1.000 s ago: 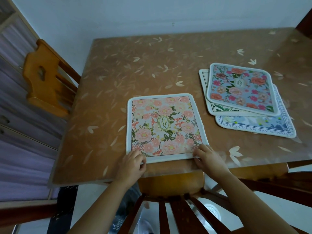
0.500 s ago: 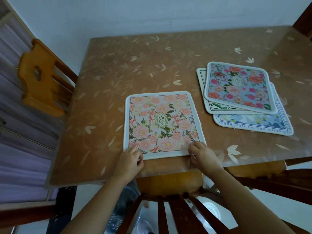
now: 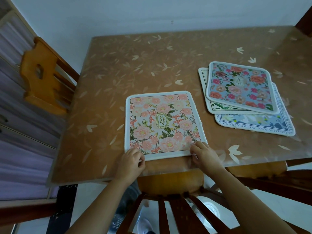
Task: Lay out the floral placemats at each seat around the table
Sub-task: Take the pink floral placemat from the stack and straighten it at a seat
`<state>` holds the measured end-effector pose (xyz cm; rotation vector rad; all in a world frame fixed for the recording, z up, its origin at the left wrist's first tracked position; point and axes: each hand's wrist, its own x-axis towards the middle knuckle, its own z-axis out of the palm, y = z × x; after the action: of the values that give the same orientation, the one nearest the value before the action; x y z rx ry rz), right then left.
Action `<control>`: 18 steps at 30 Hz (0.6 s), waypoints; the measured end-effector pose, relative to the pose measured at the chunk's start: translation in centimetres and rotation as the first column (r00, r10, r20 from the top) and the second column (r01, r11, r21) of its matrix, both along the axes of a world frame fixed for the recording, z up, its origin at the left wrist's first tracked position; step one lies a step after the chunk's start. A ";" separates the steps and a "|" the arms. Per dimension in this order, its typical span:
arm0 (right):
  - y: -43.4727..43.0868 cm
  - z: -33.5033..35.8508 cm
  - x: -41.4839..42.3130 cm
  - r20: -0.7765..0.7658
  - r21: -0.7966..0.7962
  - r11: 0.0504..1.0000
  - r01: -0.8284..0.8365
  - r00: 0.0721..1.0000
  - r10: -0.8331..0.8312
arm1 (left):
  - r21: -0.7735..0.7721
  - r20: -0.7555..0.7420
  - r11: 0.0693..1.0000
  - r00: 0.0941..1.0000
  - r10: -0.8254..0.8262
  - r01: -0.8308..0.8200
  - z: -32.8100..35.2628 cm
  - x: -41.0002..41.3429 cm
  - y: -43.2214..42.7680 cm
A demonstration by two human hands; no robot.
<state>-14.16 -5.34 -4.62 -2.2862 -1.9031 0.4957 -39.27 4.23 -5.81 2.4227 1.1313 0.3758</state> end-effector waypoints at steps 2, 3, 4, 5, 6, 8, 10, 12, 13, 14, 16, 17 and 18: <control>-0.1 0.0 0.0 0.000 -0.001 1.000 0.003 1.000 -0.003 | -0.009 -0.003 1.000 1.000 0.006 -0.006 -0.1 0.0 -0.1; -0.1 0.0 0.0 -0.001 0.001 1.000 0.007 1.000 -0.007 | -0.013 -0.008 1.000 1.000 0.008 -0.008 -0.2 0.0 -0.1; -0.1 0.0 -0.1 -0.002 0.005 1.000 0.012 1.000 -0.012 | -0.013 -0.013 1.000 1.000 0.010 -0.010 -0.3 0.0 -0.1; -0.1 -0.1 -0.1 -0.004 0.008 1.000 0.017 1.000 -0.017 | -0.012 -0.018 1.000 1.000 0.010 -0.010 -0.4 0.0 -0.1; -0.1 -0.1 -0.1 -0.004 0.008 1.000 0.020 1.000 -0.020 | -0.012 -0.021 1.000 1.000 0.008 -0.009 -0.4 -0.1 -0.1; -0.1 -0.1 -0.2 0.000 0.006 1.000 0.025 1.000 -0.025 | -0.008 -0.026 1.000 1.000 0.001 -0.002 -0.5 -0.2 -0.1; -0.2 -0.1 -0.2 0.001 0.018 0.999 0.031 1.000 -0.031 | -0.006 -0.024 1.000 1.000 0.006 -0.006 -0.5 -0.2 -0.1; -0.2 -0.2 -0.3 -0.009 0.032 0.999 0.041 0.999 -0.041 | -0.008 -0.018 1.000 1.000 0.021 -0.022 -0.6 -0.2 -0.2; -0.2 -0.2 -0.3 -0.012 0.036 0.998 0.043 0.999 -0.043 | -0.009 -0.019 0.999 0.999 0.031 -0.031 -0.6 -0.2 -0.2; -0.3 -0.2 -0.3 -0.015 0.040 0.998 0.044 0.999 -0.044 | -0.009 -0.021 0.999 0.999 0.039 -0.039 -0.7 -0.1 -0.3; -0.3 -0.2 -0.3 -0.029 0.054 0.997 0.052 0.998 -0.050 | -0.009 -0.016 0.999 0.999 0.050 -0.050 -0.9 -0.1 -0.4; -0.4 -0.3 -0.4 -0.036 0.059 0.997 0.059 0.998 -0.057 | -0.012 -0.014 0.998 0.998 0.055 -0.055 -1.0 -0.1 -0.4; -0.5 -0.3 -0.4 -0.043 0.062 0.996 0.067 0.997 -0.064 | -0.018 -0.017 0.998 0.998 0.062 -0.062 -1.0 -0.1 -0.5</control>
<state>-14.60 -5.79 -4.96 -2.2719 -1.7923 0.4634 -39.35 3.77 -6.81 2.3828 1.2143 0.3641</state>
